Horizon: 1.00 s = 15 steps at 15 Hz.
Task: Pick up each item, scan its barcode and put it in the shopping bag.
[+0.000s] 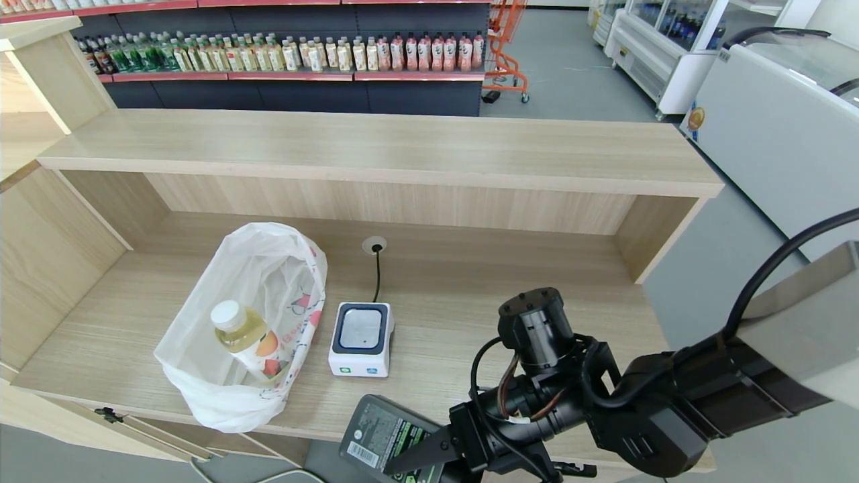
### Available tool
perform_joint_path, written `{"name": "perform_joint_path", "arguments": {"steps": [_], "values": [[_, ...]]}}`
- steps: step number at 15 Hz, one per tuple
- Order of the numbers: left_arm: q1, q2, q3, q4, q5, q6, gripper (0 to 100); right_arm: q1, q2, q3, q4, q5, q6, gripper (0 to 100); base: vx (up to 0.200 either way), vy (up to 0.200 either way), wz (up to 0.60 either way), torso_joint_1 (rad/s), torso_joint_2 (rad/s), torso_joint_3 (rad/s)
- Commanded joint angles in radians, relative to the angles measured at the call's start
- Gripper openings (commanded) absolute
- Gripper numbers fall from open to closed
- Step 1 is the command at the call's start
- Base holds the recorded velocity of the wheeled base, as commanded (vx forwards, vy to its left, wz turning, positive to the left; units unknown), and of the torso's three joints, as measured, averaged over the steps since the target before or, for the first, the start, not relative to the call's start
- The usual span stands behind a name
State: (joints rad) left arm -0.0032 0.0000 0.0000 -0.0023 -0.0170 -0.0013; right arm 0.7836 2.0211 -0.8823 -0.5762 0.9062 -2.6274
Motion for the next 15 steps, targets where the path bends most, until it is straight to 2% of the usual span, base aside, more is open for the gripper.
{"name": "perform_joint_path", "arguments": {"steps": [1, 5, 6, 8, 9, 10, 11, 12, 14, 15], "values": [[0.000, 0.002, 0.000, -0.001, 0.000, 0.000, 100, 0.002, 0.001, -0.001, -0.001, 0.000, 0.000, 0, 0.000, 0.000, 0.00, 0.000, 0.00, 0.000], [0.000, 0.002, 0.000, -0.001, 0.000, 0.000, 100, -0.003, -0.030, 0.013, 0.012, -0.003, 0.004, 0, 0.000, 0.000, 0.00, 0.000, 0.00, 0.000], [0.000, 0.002, 0.000, -0.001, 0.000, 0.000, 100, -0.010, -0.058, 0.014, 0.032, -0.006, 0.053, 0, 0.000, 0.000, 0.00, 0.000, 0.00, 0.000], [0.000, 0.002, 0.000, -0.001, 0.000, 0.000, 100, -0.063, -0.140, 0.014, 0.062, -0.026, 0.288, 0, 0.000, 0.000, 0.00, 0.000, 0.00, 0.000], [0.000, 0.002, 0.000, -0.001, 0.000, 0.000, 100, -0.089, -0.193, 0.036, 0.073, -0.093, 0.454, 0, 0.000, 0.000, 0.00, 0.000, 0.00, 0.000], [0.000, 0.002, 0.000, -0.001, 0.000, 0.000, 100, -0.096, -0.265, 0.074, 0.101, -0.219, 0.641, 0, 0.000, 0.000, 0.00, 0.000, 0.00, 0.000], [0.000, 0.002, 0.000, -0.001, 0.000, 0.000, 100, -0.096, -0.340, 0.108, 0.113, -0.322, 0.773, 0, 0.000, 0.000, 0.00, 0.000, 0.00, 0.000], [0.000, 0.002, 0.000, -0.001, 0.000, 0.000, 100, -0.127, -0.504, 0.146, 0.128, -0.444, 0.908, 0, 0.000, 0.000, 0.00, 0.000, 0.00, 0.000], [0.000, 0.002, 0.000, -0.001, 0.000, 0.000, 100, -0.168, -0.671, 0.166, 0.320, -0.457, 1.144, 0, 0.000, 0.000, 0.00, 0.000, 0.00, 0.000], [0.000, 0.002, 0.000, -0.001, 0.000, 0.000, 100, -0.173, -0.737, 0.129, 0.404, -0.457, 1.342, 0, 0.000, 0.000, 0.00, 0.000, 0.00, 0.000]]}}
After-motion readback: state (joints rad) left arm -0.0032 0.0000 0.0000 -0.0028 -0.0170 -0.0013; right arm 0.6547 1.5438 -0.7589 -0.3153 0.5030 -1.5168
